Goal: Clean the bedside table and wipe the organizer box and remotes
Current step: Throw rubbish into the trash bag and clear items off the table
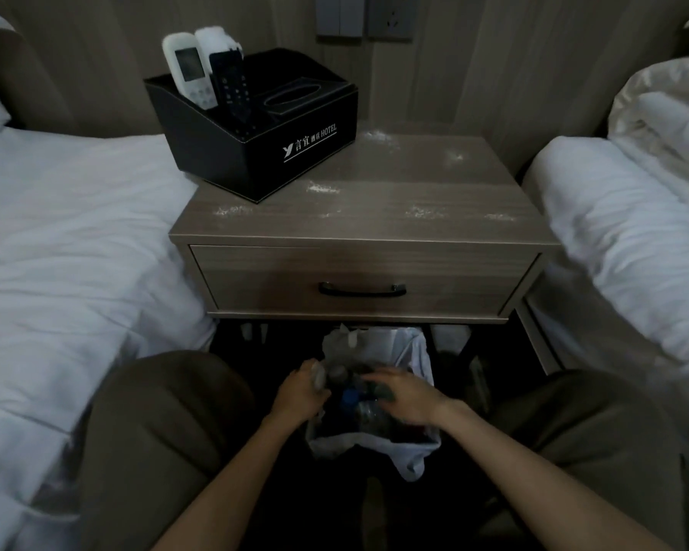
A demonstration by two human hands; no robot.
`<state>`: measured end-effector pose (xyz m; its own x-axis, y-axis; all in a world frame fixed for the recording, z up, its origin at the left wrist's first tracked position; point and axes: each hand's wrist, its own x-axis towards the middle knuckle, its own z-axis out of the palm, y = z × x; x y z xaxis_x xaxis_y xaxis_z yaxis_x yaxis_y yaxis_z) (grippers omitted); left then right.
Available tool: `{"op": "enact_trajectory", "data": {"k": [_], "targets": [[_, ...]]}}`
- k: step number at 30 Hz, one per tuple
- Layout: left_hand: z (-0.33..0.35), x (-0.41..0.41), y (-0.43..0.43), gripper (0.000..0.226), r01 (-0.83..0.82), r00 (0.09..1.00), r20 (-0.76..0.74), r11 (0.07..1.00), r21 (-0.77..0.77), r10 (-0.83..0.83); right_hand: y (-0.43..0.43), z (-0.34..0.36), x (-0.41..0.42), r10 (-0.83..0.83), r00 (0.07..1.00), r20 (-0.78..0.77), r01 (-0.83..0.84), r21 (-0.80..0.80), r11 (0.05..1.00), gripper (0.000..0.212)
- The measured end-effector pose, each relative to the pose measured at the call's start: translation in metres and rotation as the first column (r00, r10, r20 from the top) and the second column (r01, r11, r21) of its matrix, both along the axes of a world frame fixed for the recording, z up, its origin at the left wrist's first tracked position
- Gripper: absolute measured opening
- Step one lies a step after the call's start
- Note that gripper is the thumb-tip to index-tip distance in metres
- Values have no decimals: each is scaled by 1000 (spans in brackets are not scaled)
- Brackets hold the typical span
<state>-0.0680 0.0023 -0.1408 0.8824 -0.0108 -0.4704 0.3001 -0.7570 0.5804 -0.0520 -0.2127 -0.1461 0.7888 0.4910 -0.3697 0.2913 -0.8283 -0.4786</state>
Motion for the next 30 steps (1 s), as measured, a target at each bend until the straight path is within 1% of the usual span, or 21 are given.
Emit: {"op": "enact_trajectory", "data": {"k": [2,4,6,8,10,15,19,21,23,25,28,30], "targets": [[-5,-2,1,63,6,1000,13,999,-33,-6,6,-16,-1,69,996,-50,-74,-91,993,54],[-9,-2,3,54,16,998,60,999,-28,-15,11,-29,1,139,983,-117,-157,-166,973,56],[-11,0,6,48,33,995,97,999,-17,-31,18,-37,2,179,962,-204,-220,-202,954,58],[-14,2,9,45,38,992,118,999,-19,-35,26,-43,3,195,946,-259,-251,-204,946,60],[-18,3,11,48,26,990,142,999,-32,-21,33,-48,7,206,942,-264,-267,-220,938,61],[-23,4,12,58,-8,989,146,998,-60,16,40,-56,25,187,942,-279,-267,-287,920,64],[-27,6,14,56,-23,989,143,998,-63,31,43,-51,33,173,931,-322,-277,-315,908,69],[-26,5,15,55,-16,990,139,998,-65,25,44,-46,34,173,931,-322,-280,-325,903,67],[-22,4,15,57,8,992,124,998,-58,-1,43,-40,32,181,949,-258,-268,-357,895,62],[-14,2,15,60,40,991,127,999,-23,-36,41,-29,28,191,971,-145,-231,-367,901,59],[4,-1,13,62,70,980,183,997,25,-73,38,0,20,156,988,-10,-154,-247,957,60],[22,-2,11,59,80,967,238,996,38,-87,32,25,14,140,984,106,-118,-191,975,56]]}}
